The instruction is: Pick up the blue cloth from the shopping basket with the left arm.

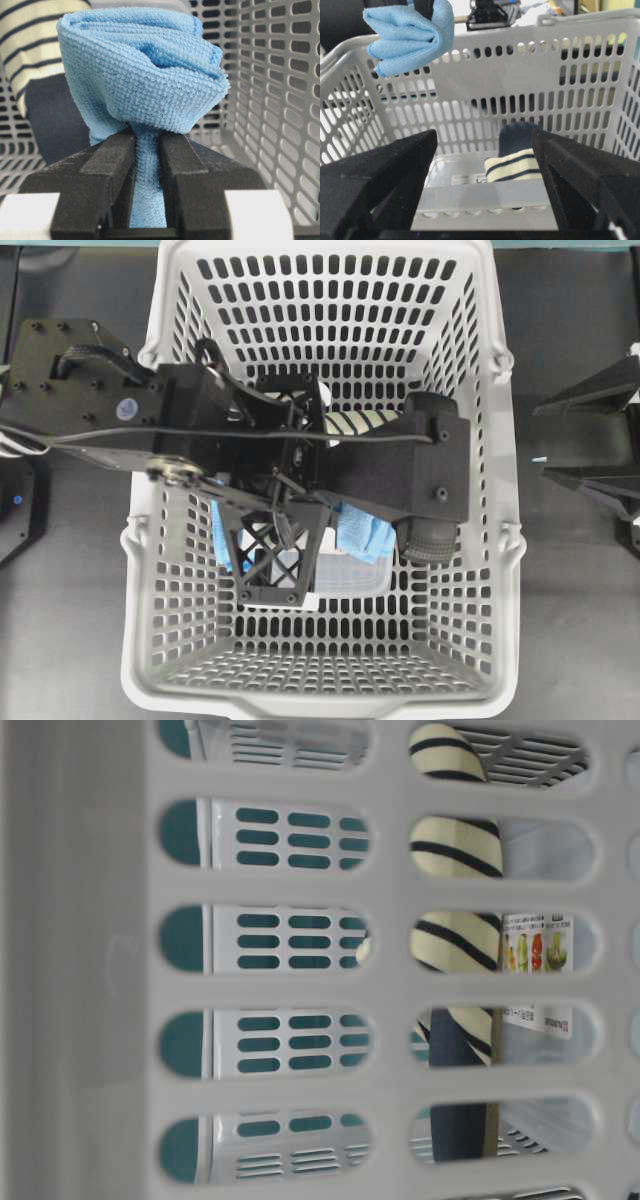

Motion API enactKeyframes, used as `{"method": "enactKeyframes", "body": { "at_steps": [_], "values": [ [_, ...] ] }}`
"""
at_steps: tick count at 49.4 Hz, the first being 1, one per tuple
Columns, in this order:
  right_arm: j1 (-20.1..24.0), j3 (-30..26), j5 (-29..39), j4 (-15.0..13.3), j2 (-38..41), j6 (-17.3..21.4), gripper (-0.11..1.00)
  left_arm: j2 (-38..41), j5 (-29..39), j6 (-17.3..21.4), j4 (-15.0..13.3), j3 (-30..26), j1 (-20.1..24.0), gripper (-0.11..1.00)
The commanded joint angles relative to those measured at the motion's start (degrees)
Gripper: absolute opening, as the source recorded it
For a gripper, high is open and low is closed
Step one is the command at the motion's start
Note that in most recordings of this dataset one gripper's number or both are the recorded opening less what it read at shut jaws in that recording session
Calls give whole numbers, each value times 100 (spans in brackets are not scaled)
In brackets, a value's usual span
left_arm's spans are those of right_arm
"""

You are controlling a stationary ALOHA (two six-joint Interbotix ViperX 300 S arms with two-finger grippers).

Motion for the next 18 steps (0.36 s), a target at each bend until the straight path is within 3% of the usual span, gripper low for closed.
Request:
{"method": "enactKeyframes", "body": {
  "at_steps": [1,18],
  "values": [
    [0,-123,-53,18,35,9,74,-79,-26,0,26,-114,-9,12],
    [9,-114,-53,9,35,0,74,-62,9,-9,18,-114,0,12]
  ]
}}
